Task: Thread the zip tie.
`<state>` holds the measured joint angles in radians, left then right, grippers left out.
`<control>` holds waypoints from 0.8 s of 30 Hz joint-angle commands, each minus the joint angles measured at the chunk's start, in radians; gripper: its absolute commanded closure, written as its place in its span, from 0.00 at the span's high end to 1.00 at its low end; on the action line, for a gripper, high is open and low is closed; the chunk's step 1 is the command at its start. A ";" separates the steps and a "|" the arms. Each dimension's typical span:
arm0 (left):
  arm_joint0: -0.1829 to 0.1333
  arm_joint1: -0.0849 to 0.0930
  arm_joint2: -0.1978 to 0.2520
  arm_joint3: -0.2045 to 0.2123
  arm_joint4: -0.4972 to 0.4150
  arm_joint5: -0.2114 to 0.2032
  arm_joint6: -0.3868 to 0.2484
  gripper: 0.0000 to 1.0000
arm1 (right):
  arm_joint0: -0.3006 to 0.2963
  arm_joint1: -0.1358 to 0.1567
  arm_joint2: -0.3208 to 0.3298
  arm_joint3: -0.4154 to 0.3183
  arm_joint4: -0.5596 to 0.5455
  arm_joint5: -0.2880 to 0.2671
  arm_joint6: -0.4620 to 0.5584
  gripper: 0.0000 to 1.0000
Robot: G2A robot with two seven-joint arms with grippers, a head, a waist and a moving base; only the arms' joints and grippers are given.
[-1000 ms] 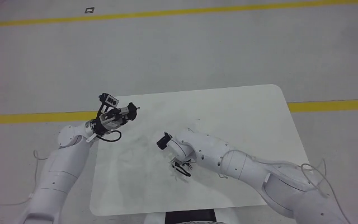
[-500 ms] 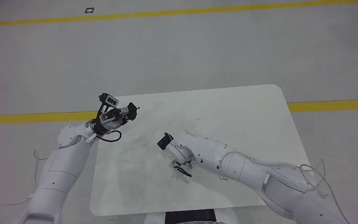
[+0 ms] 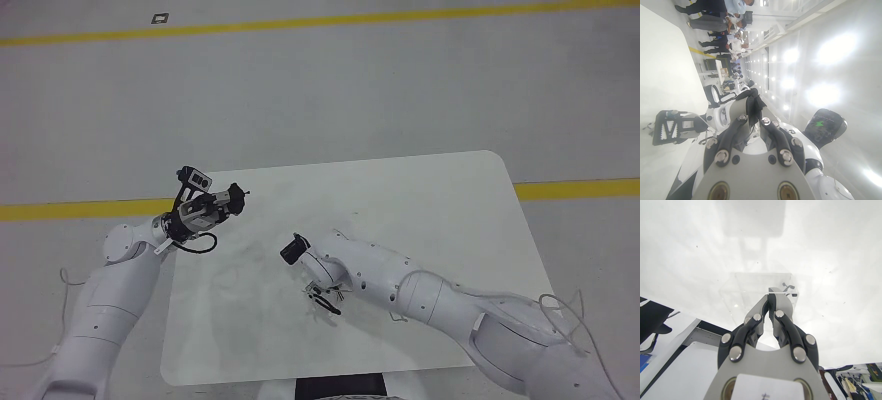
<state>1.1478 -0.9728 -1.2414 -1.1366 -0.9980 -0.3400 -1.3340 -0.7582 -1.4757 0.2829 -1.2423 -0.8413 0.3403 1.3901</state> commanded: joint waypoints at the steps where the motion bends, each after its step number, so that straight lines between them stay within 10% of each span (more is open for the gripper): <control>1: 0.000 0.000 0.000 0.000 0.000 0.000 0.000 0.00 | -0.001 0.001 -0.001 0.003 -0.008 0.000 0.000 0.00; 24: 0.000 0.000 0.000 0.000 0.000 0.000 0.000 0.00 | 0.001 0.003 0.015 0.018 0.018 0.000 0.000 0.00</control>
<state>1.1478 -0.9728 -1.2414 -1.1366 -0.9980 -0.3400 -1.3340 -0.7567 -1.4751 0.2975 -1.2226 -0.8070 0.3400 1.3900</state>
